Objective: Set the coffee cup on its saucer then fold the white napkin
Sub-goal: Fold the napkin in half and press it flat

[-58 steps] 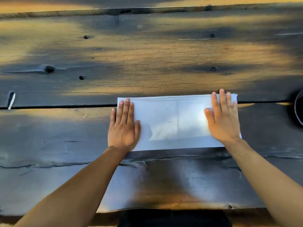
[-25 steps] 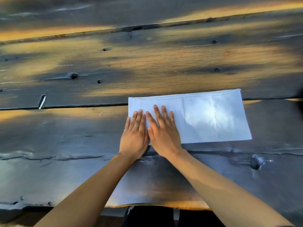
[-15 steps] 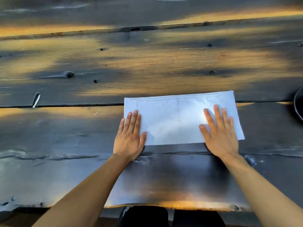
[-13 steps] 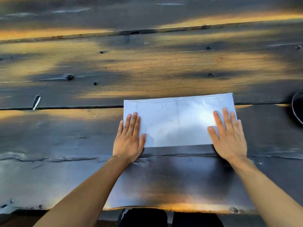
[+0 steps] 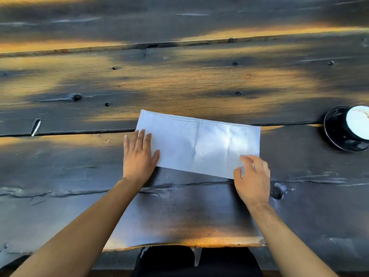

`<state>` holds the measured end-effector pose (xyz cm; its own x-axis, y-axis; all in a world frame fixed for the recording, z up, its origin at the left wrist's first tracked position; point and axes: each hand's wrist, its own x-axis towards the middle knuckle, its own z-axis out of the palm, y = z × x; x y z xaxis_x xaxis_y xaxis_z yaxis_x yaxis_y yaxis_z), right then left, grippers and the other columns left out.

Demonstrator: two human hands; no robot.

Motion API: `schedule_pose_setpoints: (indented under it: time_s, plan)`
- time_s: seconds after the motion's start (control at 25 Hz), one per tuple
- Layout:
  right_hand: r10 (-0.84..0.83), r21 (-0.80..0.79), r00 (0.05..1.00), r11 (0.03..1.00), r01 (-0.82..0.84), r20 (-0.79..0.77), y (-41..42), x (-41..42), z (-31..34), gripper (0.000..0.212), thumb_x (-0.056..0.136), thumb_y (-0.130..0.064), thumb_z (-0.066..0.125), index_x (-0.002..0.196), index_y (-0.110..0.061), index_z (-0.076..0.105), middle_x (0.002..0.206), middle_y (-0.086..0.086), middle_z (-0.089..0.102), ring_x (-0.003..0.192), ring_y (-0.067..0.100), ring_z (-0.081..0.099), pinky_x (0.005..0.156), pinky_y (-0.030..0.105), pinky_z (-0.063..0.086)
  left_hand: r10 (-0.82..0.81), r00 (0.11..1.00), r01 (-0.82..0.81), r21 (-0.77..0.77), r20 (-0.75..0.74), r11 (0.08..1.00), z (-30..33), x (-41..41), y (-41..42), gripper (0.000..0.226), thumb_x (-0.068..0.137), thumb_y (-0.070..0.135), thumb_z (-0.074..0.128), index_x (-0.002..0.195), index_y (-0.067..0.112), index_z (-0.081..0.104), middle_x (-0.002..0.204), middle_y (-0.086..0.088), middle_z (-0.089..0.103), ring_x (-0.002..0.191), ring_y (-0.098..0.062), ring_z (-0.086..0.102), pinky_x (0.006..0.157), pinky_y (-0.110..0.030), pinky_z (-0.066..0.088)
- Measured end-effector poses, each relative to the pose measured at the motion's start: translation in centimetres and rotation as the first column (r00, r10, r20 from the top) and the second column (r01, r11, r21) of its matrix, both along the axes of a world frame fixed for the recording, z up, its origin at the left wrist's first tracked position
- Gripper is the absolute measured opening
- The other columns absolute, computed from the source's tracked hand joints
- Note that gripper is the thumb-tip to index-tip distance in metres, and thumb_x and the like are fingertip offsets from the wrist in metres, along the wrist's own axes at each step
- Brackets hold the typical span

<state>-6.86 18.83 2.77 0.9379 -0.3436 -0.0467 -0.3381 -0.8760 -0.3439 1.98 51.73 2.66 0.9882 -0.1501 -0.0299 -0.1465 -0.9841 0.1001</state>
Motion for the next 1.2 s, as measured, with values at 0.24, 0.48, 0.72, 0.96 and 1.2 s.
schedule_pose_setpoints:
  time_s: [0.24,0.48,0.72,0.96,1.2]
  plan:
    - [0.109,0.292,0.983,0.954,-0.063,-0.145,6.5,-4.8,1.5,0.04,0.09,-0.012,0.056,0.129,-0.007,0.06,0.125,0.007,0.049,0.112,0.022,0.051,0.101,0.03,0.042,-0.474,0.87,0.492,-0.304,0.134,0.816,0.2,-10.2,-8.2,0.029,0.091,0.017,0.061,0.118,0.006,0.065,0.112,-0.013,0.064,0.099,-0.035,0.059,0.09,-0.044,0.046]
    - [0.164,0.617,0.941,0.785,0.058,-0.296,10.7,-7.1,2.3,0.043,0.097,0.002,0.042,0.133,-0.014,0.059,0.123,-0.007,0.045,0.094,0.003,0.058,0.096,0.014,0.043,-0.488,0.871,0.477,-0.325,0.052,0.817,-0.4,-15.7,-6.8,0.03,0.08,0.016,0.064,0.108,0.008,0.067,0.109,-0.01,0.063,0.102,-0.032,0.059,0.102,-0.046,0.045]
    - [0.175,0.647,0.925,0.757,0.094,-0.338,10.6,-6.4,2.2,0.044,0.093,0.004,0.041,0.121,-0.02,0.065,0.118,-0.004,0.053,0.091,0.007,0.066,0.094,0.023,0.051,-0.545,0.829,0.558,-0.241,0.122,0.794,-1.2,-17.7,-3.2,0.017,0.095,0.027,0.058,0.094,0.014,0.069,0.111,-0.006,0.066,0.107,-0.03,0.061,0.108,-0.045,0.044]
    - [0.244,0.623,0.903,0.781,0.033,-0.353,10.8,-6.3,2.5,0.037,0.091,0.001,0.045,0.112,-0.016,0.071,0.115,-0.002,0.059,0.092,0.011,0.067,0.091,0.027,0.054,-0.538,0.82,0.571,-0.213,0.195,0.793,-1.5,-18.3,-2.2,0.01,0.095,0.014,0.062,0.087,0.013,0.066,0.103,-0.008,0.066,0.103,-0.035,0.063,0.105,-0.049,0.044]
    - [0.318,0.575,0.882,0.816,-0.066,-0.349,11.0,-6.6,2.5,0.037,0.093,-0.003,0.046,0.118,-0.016,0.07,0.12,-0.002,0.058,0.107,0.009,0.06,0.098,0.016,0.043,-0.606,0.762,0.636,-0.089,0.228,0.766,-1.4,-17.9,-2.4,0.01,0.092,0.01,0.061,0.083,0.014,0.064,0.092,-0.006,0.063,0.096,-0.034,0.063,0.099,-0.051,0.045]
